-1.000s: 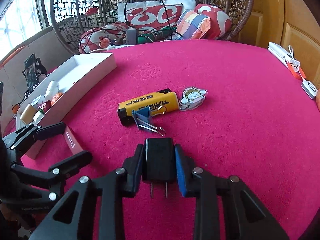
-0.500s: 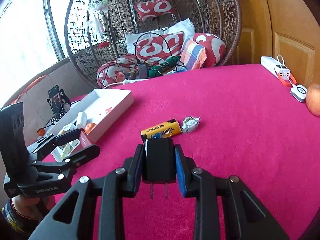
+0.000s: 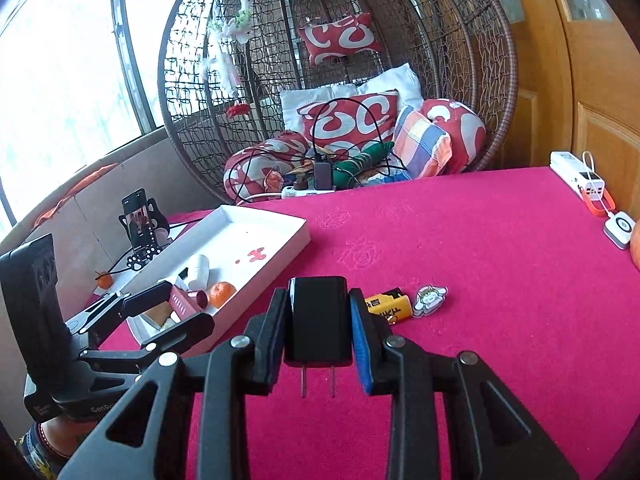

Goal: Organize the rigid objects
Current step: 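Carry the lighter and charger plug into the white tray and release both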

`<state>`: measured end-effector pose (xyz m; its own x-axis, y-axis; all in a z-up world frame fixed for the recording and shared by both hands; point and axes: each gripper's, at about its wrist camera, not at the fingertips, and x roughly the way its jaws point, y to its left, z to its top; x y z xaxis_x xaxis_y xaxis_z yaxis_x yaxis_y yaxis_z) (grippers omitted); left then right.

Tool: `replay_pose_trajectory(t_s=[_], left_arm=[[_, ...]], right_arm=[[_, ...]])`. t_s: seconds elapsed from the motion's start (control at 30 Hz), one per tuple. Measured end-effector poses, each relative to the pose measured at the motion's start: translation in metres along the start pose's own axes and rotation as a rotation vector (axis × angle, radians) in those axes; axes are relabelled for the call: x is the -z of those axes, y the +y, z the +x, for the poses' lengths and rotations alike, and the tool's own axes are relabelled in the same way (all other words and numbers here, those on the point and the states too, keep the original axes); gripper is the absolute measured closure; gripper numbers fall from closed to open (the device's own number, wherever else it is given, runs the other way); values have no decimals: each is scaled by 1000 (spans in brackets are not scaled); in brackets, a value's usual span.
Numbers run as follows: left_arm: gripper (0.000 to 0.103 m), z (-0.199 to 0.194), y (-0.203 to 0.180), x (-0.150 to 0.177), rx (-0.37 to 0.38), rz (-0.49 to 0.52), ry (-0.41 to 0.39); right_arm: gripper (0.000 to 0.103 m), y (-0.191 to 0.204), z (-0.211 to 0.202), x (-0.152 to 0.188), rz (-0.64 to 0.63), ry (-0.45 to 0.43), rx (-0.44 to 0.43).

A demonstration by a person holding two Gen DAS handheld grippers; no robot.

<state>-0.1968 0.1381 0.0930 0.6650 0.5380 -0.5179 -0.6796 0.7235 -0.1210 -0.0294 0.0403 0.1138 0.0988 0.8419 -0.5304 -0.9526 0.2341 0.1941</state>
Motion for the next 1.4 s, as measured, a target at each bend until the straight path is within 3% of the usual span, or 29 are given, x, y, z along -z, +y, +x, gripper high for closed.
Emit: replay_pose_trajectory(t_s=[0.43, 0.67, 1.03, 1.2, 1.4], left_arm=[[21, -18, 43, -3, -56, -89, -48], [21, -23, 64, -3, -94, -130, -64], [21, -21, 126, -14, -200, -218, -89], [21, -14, 178, -20, -236, -318, -61], [21, 11, 196, -20, -270, -322, -4]], right_arm=[[74, 44, 20, -27, -68, -7, -48], [74, 74, 45, -30, -112, 42, -89], [74, 106, 91, -33, -173, 110, -101], [74, 121, 118, -35, -183, 130, -103], [74, 137, 154, -27, -186, 167, -104]])
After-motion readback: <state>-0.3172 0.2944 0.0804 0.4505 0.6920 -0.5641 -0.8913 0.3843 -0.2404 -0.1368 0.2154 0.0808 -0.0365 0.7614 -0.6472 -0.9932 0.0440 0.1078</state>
